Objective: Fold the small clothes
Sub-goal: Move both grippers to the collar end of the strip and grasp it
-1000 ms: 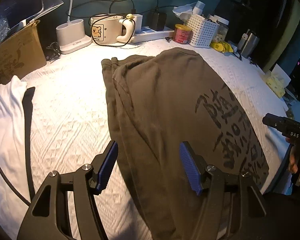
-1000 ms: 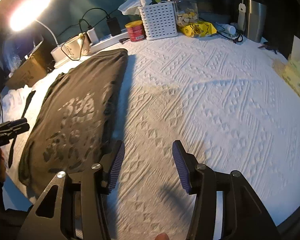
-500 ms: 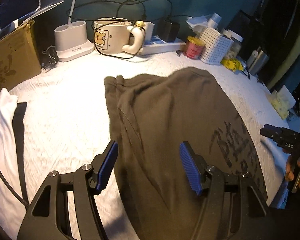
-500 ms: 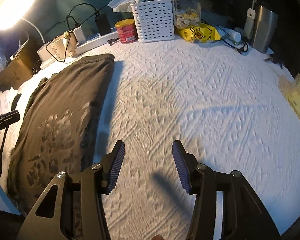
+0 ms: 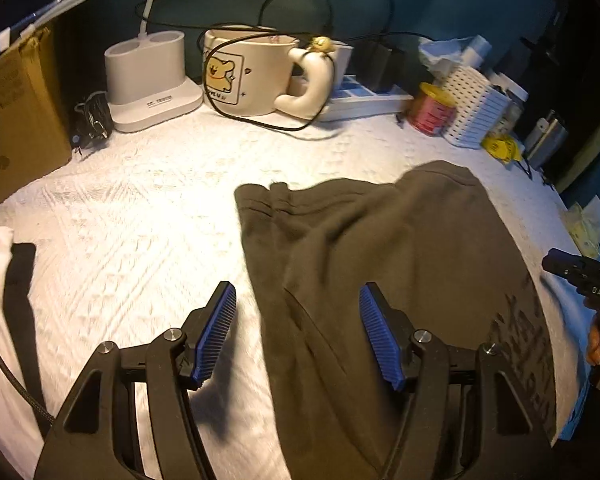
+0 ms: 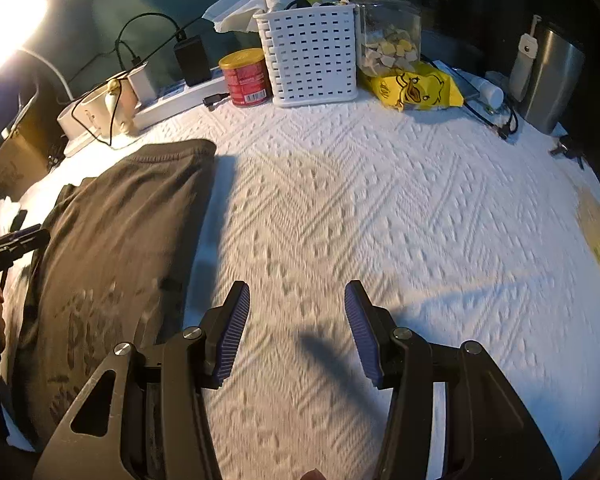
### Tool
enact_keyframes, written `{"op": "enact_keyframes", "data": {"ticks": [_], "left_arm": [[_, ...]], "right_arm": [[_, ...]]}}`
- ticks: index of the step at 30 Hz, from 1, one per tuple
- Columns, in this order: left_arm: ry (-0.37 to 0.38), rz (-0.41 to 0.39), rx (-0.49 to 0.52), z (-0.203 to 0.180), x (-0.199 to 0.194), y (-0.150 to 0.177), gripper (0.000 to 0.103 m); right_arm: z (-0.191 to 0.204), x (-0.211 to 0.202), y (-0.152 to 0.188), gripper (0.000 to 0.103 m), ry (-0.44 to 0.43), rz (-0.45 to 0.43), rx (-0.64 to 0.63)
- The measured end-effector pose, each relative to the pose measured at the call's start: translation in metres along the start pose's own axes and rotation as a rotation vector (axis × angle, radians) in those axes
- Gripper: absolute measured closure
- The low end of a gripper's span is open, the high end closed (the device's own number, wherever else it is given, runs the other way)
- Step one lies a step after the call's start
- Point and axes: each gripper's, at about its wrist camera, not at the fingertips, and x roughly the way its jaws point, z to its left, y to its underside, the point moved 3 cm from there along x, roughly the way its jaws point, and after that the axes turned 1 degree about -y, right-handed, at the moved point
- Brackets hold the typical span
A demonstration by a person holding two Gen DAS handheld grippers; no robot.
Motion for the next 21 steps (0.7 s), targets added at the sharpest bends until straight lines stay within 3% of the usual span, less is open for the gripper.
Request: {"op": "enact_keyframes", "data": {"ticks": [3, 5, 11, 21], "left_arm": [[0.007, -0.001, -0.006, 0.003, 0.006, -0.005, 0.037], [0.019, -0.008, 0.006, 0.001, 0.010, -0.008, 0.027], [-0.008, -0.013, 0.088, -0.012, 0.021, -0.013, 0.018], [0.160, 0.024, 0.194, -0.062, 0.029, -0.014, 0.019]], "right_arm": [[0.001, 0.004, -0.008, 0.050, -0.002, -0.001, -0.002], [0.001, 0.008, -0.013, 0.050, -0.003, -0.001, -0.003], [0.001, 0.020, -0.031, 0.050, -0.019, -0.017, 0.019], [0.030, 0.042, -0.051, 0.050, -0.103, -0.028, -0.019]]}}
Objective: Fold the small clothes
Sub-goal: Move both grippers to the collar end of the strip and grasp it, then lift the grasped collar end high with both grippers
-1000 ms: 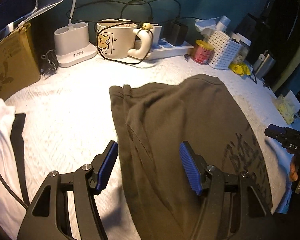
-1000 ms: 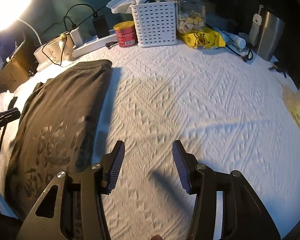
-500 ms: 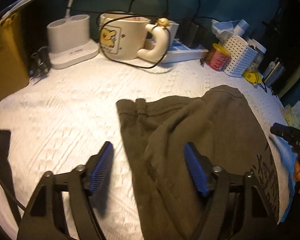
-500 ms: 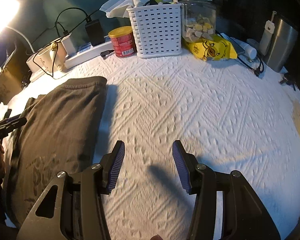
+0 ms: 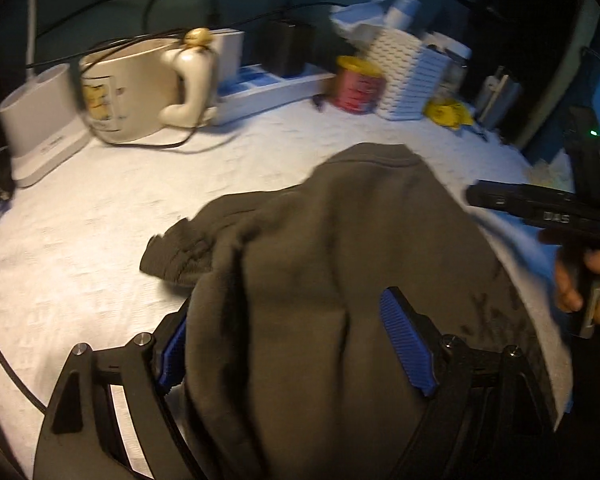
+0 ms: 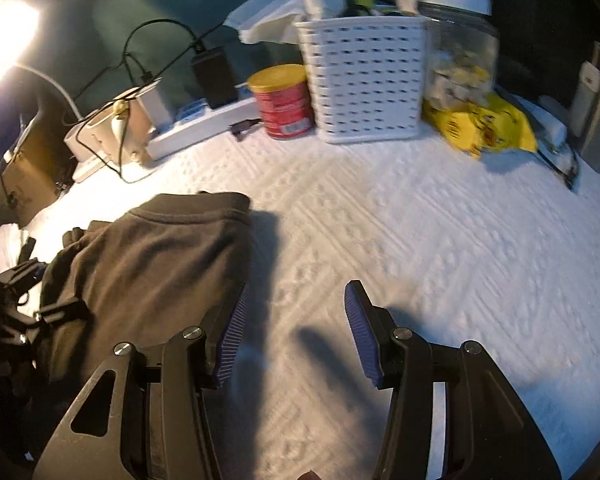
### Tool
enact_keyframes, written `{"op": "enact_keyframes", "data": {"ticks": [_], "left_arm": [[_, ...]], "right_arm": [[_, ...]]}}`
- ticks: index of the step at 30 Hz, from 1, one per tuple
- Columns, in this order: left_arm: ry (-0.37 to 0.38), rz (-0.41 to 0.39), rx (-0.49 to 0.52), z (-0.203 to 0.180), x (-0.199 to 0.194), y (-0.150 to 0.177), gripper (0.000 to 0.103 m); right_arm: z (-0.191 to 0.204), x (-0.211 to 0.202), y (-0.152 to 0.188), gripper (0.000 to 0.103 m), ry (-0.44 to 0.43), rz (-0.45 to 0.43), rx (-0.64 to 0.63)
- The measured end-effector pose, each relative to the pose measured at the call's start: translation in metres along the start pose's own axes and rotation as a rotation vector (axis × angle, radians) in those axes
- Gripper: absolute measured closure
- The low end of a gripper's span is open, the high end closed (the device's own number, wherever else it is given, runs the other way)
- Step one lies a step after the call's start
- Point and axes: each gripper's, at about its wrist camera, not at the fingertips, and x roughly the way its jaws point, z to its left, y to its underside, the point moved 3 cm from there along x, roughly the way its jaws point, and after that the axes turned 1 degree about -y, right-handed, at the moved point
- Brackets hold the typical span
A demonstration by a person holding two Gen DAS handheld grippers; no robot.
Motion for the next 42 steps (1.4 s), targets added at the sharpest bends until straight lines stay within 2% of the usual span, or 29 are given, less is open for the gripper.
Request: {"op": "enact_keyframes", "data": {"ticks": [3, 5, 9, 13, 16, 18, 20, 28, 30, 31, 32, 42], "left_arm": [[0.002, 0.003, 0.024, -0.006, 0.003, -0.001, 0.021], [0.010, -0.002, 0.021, -0.005, 0.002, -0.001, 0.028], [-0.007, -0.011, 0.019, -0.003, 0.000, 0.001, 0.034], [-0.037, -0.021, 0.013, -0.001, 0.000, 0.002, 0.047], [-0.030, -0.026, -0.005, 0.001, 0.000, 0.001, 0.053], [-0.021, -0.029, -0.008, -0.001, 0.001, 0.001, 0.062], [-0.023, -0.034, -0.002, -0.005, 0.002, 0.001, 0.064], [-0.033, -0.043, -0.002, -0.007, 0.004, 0.000, 0.069], [-0.031, -0.044, -0.003, -0.007, 0.004, 0.000, 0.074], [-0.029, -0.044, -0.005, -0.008, 0.004, 0.000, 0.074], [-0.032, -0.045, -0.007, -0.008, 0.004, 0.000, 0.076], [-0.038, -0.082, -0.002, -0.018, -0.008, 0.000, 0.080]], "right_arm": [[0.010, 0.005, -0.005, 0.050, -0.038, -0.004, -0.012], [0.016, 0.008, -0.007, 0.050, -0.055, -0.006, -0.027], [0.029, 0.017, -0.008, 0.050, -0.095, 0.002, -0.049], [0.037, 0.028, -0.006, 0.050, -0.128, 0.021, -0.058], [0.043, 0.033, -0.006, 0.051, -0.143, 0.020, -0.074], [0.048, 0.034, -0.006, 0.051, -0.157, 0.017, -0.089], [0.053, 0.035, -0.005, 0.051, -0.173, 0.014, -0.100], [0.073, 0.037, 0.003, 0.051, -0.133, -0.038, -0.196], [0.078, 0.038, 0.005, 0.063, -0.126, -0.044, -0.222], [0.081, 0.038, 0.006, 0.077, -0.135, -0.044, -0.234], [0.083, 0.038, 0.007, 0.083, -0.164, -0.039, -0.236], [0.090, 0.018, 0.010, 0.089, -0.143, -0.093, -0.265]]}}
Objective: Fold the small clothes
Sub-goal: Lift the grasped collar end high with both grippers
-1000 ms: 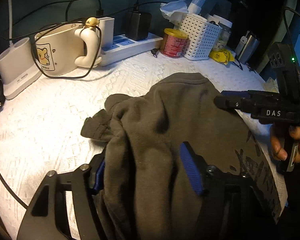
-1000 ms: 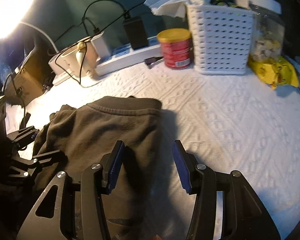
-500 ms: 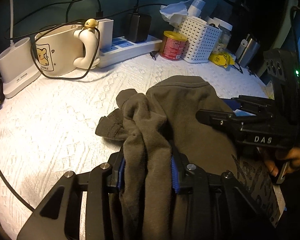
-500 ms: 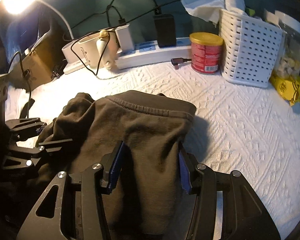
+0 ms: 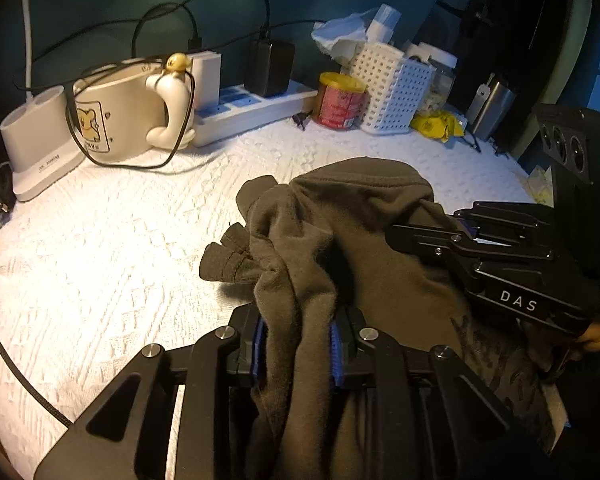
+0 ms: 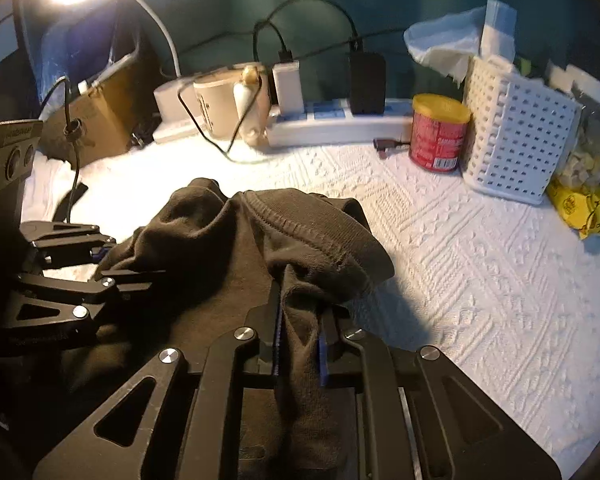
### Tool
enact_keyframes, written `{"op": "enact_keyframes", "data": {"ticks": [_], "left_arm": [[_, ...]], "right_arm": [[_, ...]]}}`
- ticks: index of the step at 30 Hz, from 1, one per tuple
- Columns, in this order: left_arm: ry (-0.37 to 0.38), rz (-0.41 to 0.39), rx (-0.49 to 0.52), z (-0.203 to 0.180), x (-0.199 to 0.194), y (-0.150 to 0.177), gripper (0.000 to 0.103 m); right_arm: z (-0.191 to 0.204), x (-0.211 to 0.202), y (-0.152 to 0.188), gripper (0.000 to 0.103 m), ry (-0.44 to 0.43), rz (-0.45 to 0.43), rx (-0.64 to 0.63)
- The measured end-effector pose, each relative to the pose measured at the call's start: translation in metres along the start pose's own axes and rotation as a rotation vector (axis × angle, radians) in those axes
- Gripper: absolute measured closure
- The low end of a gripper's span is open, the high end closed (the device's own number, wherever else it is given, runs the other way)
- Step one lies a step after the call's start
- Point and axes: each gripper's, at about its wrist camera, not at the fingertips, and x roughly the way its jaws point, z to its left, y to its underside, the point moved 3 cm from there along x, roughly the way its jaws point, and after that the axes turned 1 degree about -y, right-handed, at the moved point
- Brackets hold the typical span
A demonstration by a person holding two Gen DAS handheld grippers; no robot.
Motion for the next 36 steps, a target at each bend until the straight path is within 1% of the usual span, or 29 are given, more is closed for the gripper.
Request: {"op": "enact_keyframes", "data": {"ticks": [12, 20, 31, 36], "left_arm": [[0.011, -0.084, 0.026, -0.025, -0.031, -0.003, 0.080], [0.001, -0.137, 0.063, -0.042, -0.055, -0.003, 0.080], [0.003, -0.210, 0.075, -0.054, -0.090, 0.006, 0.080], [0.004, -0.254, 0.096, -0.060, -0.109, 0.011, 0.080]], "right_arm": [[0.008, -0.046, 0.002, 0.089, 0.033, -0.092, 0.005], [0.017, -0.080, 0.005, 0.089, 0.043, -0.154, -0.001], [0.033, -0.125, 0.013, 0.090, 0.055, -0.241, -0.026], [0.042, -0.145, 0.017, 0.090, 0.066, -0.277, -0.036]]}}
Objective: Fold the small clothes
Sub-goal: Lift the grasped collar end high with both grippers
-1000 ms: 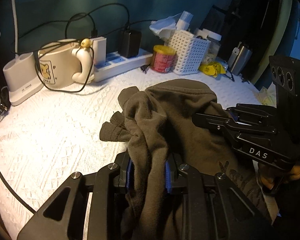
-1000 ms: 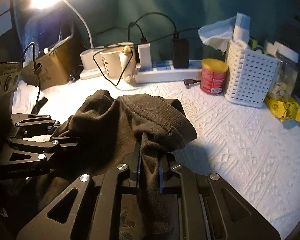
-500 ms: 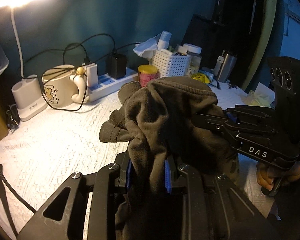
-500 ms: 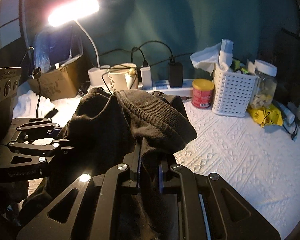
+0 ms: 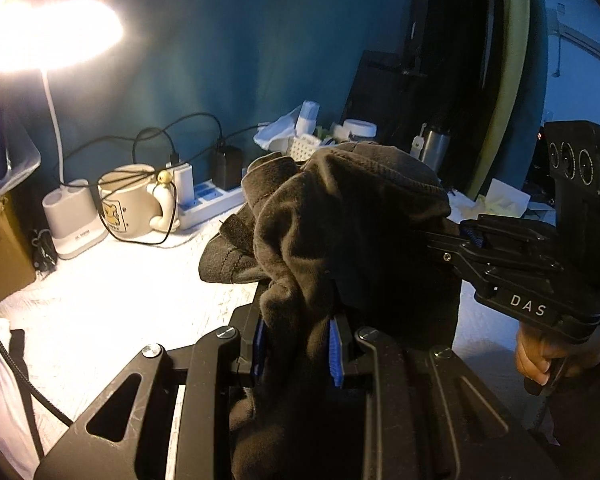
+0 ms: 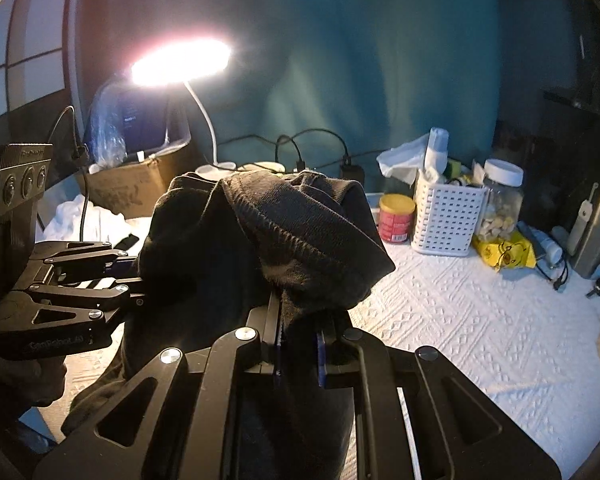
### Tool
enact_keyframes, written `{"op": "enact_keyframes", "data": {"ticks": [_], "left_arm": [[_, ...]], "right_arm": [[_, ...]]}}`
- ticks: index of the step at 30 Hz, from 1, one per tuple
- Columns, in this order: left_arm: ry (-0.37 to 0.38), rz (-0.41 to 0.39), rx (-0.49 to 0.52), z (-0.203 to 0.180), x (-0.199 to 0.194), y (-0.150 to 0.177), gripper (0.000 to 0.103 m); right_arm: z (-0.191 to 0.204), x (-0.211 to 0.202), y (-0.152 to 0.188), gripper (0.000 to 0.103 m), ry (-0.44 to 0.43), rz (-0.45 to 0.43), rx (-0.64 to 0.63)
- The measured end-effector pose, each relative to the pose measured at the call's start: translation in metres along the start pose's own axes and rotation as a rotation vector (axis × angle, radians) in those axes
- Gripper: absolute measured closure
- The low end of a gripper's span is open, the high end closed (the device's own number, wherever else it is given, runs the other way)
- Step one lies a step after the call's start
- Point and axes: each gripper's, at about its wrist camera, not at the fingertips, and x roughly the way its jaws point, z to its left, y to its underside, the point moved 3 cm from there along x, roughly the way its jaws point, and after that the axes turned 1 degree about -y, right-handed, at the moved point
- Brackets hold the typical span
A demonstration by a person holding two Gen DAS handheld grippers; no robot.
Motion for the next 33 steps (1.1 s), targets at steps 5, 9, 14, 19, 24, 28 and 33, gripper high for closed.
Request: {"op": "enact_keyframes", "data": {"ticks": [5, 9, 14, 19, 24, 28, 33], "left_arm": [[-0.001, -0.033, 0.019, -0.009, -0.016, 0.000, 0.080], [-0.004, -0.059, 0.029, -0.015, -0.027, -0.001, 0.080], [-0.008, -0.094, 0.047, -0.022, -0.042, -0.002, 0.080], [-0.013, -0.121, 0.063, -0.027, -0.057, -0.002, 0.080], [-0.022, -0.165, 0.073, -0.034, -0.076, -0.004, 0.080], [-0.031, -0.199, 0.073, -0.037, -0.092, -0.005, 0.080], [-0.044, -0.238, 0.071, -0.036, -0.111, -0.006, 0.080]], "right_arm": [[0.008, -0.021, -0.002, 0.090, 0.014, -0.034, -0.014], [0.013, -0.036, -0.003, 0.090, 0.027, -0.061, -0.018], [0.022, -0.055, -0.005, 0.090, 0.036, -0.096, -0.032], [0.030, -0.073, -0.008, 0.090, 0.044, -0.133, -0.049], [0.038, -0.091, -0.012, 0.090, 0.047, -0.171, -0.067], [0.048, -0.106, -0.019, 0.090, 0.047, -0.207, -0.091], [0.063, -0.124, -0.026, 0.091, 0.042, -0.250, -0.117]]}}
